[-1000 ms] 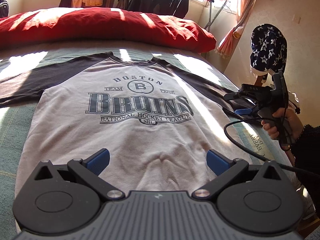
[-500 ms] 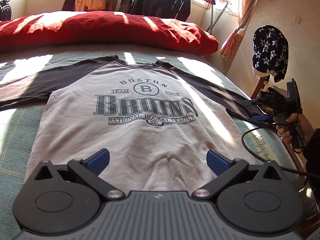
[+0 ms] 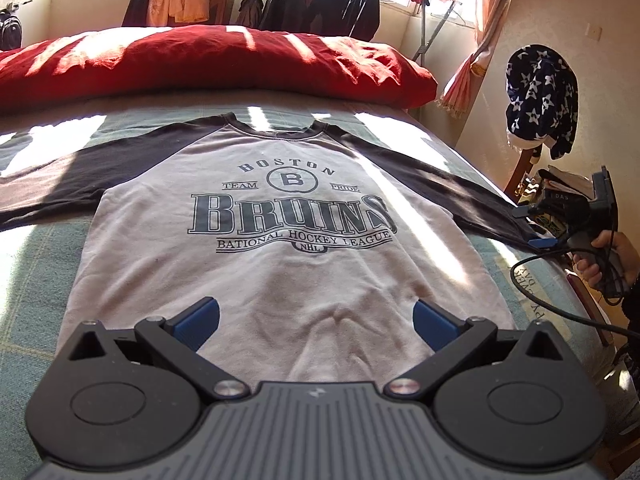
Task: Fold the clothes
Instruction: 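Smooth the black sleeve flat with the open right gripper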
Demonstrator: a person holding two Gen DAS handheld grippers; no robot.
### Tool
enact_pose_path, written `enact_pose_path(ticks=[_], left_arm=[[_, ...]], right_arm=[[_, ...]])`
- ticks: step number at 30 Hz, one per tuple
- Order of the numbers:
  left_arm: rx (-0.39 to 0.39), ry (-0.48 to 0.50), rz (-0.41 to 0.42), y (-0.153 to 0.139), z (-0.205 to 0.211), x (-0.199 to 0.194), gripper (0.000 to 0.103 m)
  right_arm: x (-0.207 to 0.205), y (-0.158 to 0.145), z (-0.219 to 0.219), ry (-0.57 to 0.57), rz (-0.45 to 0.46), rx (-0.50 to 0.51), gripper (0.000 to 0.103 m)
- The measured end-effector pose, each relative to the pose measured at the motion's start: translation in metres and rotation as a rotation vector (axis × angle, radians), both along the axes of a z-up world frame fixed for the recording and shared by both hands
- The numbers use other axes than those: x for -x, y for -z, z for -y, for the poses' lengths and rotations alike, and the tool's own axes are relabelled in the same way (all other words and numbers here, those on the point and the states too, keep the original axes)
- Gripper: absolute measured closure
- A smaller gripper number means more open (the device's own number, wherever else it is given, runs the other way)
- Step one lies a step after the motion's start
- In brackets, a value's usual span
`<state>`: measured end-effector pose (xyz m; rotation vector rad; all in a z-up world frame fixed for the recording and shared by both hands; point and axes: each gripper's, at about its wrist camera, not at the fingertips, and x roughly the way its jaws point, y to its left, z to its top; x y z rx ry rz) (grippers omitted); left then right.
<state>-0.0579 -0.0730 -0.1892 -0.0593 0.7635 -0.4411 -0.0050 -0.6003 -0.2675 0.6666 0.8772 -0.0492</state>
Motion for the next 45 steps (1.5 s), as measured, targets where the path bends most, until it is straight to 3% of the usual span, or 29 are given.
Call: enact_pose_path(ticks=[4,6,9,14,18,23,25,27,29,45], left_arm=[[-0.01,-0.006,-0.01,0.004,0.004,-0.004,0.001],[-0.01,0.001,-0.009,0.004,0.006,-0.003,0.001],[-0.016,0.011,-0.003,0.002,0.006,0.0,0.001],[-0.03,-0.024,-0.011,0.003,-0.002,-0.004,0.001],[-0.032,-0.042,-0.024,0.007,-0.005,-0.007,0.001],[-0.031,-0.034,-0.028,0.011,-0.002,-0.01,0.001],[-0.028,-0.027,-0.029,0.012,0.001,-0.01,0.001],[-0.031,-0.021,-0.03,0.012,0.003,-0.011,0.001],[-0.036,-0.015,-0.032,0.013,0.005,-0.011,0.001],[-0.031,-0.034,-0.033,0.013,-0.004,-0.01,0.001]], right_arm=[[0.016,-0.013,0.001,-0.017,-0.028,-0.021,0.0],[0.01,-0.026,0.008,0.007,0.0,-0.029,0.0],[-0.015,-0.035,0.019,0.022,0.041,-0.043,0.0],[-0.063,-0.017,0.023,0.018,0.021,-0.112,0.0],[-0.089,0.001,0.02,0.01,0.003,-0.037,0.0],[-0.101,-0.012,0.02,0.065,-0.014,0.019,0.0],[-0.101,-0.025,0.005,0.007,0.01,0.015,0.0],[-0.103,-0.029,-0.01,-0.058,0.039,-0.052,0.0],[-0.109,-0.022,-0.026,-0.117,0.01,-0.114,0.0],[-0.152,-0.019,-0.088,-0.254,0.011,-0.03,0.0]])
